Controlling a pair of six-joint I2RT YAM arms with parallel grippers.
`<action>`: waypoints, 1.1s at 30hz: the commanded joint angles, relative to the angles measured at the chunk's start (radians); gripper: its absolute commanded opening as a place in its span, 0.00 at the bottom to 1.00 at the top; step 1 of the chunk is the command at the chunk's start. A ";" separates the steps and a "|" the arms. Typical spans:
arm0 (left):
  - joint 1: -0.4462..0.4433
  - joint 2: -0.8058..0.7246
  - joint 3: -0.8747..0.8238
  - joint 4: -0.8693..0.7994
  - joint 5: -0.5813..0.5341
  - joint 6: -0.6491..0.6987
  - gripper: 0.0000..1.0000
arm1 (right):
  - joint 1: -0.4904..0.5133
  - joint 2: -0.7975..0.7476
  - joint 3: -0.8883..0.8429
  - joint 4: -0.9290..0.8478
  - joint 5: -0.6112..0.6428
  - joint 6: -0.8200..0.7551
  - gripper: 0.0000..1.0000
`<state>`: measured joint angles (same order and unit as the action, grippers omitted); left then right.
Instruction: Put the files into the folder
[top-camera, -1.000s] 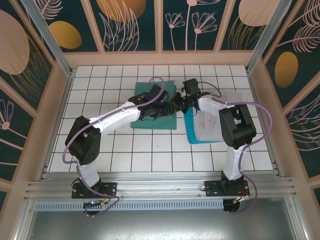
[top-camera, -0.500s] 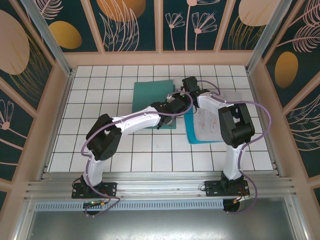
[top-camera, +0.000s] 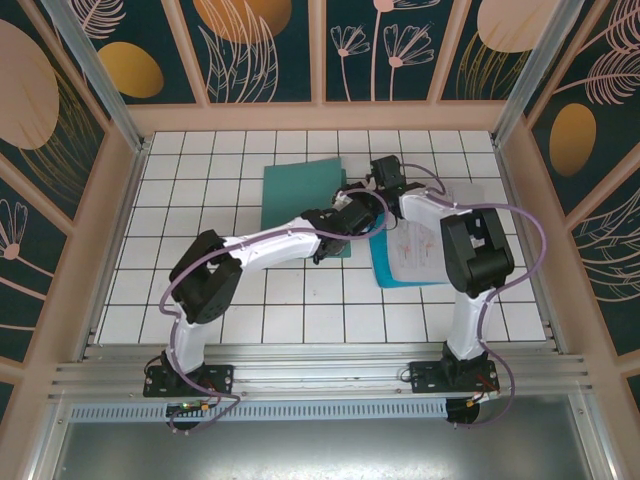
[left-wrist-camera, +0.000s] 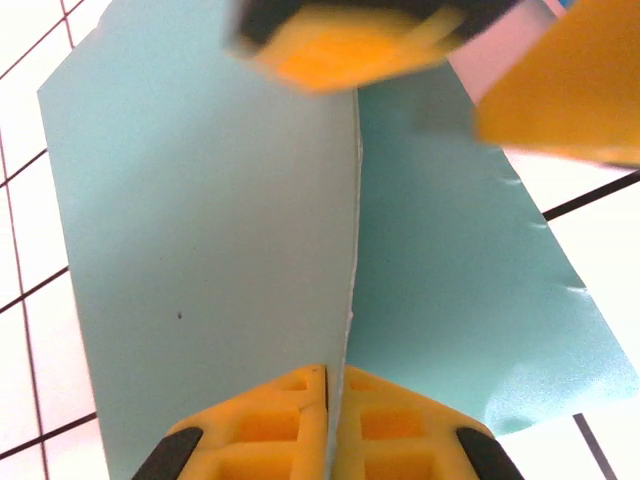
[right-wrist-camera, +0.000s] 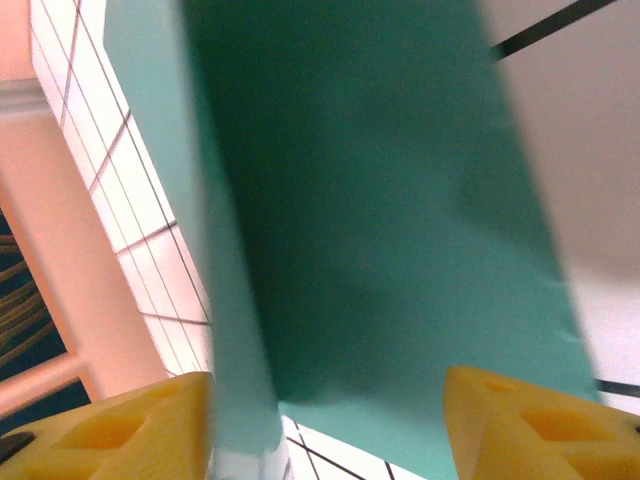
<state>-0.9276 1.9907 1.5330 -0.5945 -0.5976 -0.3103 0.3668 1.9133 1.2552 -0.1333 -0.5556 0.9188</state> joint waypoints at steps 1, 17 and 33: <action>0.018 -0.106 -0.033 0.018 -0.016 -0.031 0.00 | -0.066 -0.141 -0.082 0.121 0.036 0.000 0.68; 0.080 -0.371 -0.198 0.073 0.045 -0.148 0.00 | 0.090 0.056 0.004 0.034 0.111 -0.052 0.18; 0.210 -0.739 -0.509 0.082 0.043 -0.409 0.12 | 0.126 0.195 0.039 -0.155 0.207 -0.056 0.14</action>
<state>-0.7422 1.3018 1.0668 -0.4759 -0.5571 -0.6266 0.4919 2.1006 1.3468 -0.1944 -0.4080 0.8631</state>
